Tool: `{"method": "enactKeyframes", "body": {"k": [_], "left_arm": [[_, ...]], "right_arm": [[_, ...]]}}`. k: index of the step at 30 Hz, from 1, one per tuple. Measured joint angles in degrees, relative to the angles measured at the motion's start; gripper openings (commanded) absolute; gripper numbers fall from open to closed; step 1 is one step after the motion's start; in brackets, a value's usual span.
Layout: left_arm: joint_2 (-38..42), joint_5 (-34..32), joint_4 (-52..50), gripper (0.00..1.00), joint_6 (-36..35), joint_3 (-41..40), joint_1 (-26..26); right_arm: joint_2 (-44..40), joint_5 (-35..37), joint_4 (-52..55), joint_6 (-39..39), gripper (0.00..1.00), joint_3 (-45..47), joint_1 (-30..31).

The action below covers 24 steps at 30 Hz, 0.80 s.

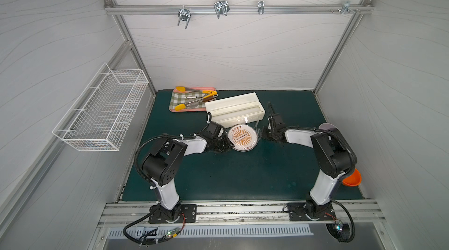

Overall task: Wrap the plate with plastic wrap
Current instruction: Pick up the plate at the center of the board.

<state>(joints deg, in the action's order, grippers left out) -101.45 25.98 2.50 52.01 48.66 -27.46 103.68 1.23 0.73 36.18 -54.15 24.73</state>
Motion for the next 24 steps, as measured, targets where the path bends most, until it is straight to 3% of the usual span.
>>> {"method": "enactKeyframes", "body": {"k": [8,18,19,22,24], "left_arm": [[-2.4,0.1,5.1,0.32,0.5,0.5,1.6],[-5.0,1.6,12.0,0.02,3.5,0.0,2.3],[-5.0,2.2,13.3,0.0,3.7,0.0,2.6],[-5.0,2.4,14.8,0.0,3.9,-0.5,2.8],[-5.0,2.4,15.6,0.0,4.1,-1.0,3.0]], "right_arm": [[0.1,-0.2,0.3,0.0,0.0,-0.2,0.0],[0.2,-0.9,0.3,0.0,0.0,-0.2,-0.3],[0.2,-1.4,0.3,0.0,0.02,-0.2,-0.5],[0.3,-3.6,0.3,0.3,0.28,-0.3,-1.2],[0.1,-5.5,0.0,0.2,0.4,-0.7,-1.5]]}}
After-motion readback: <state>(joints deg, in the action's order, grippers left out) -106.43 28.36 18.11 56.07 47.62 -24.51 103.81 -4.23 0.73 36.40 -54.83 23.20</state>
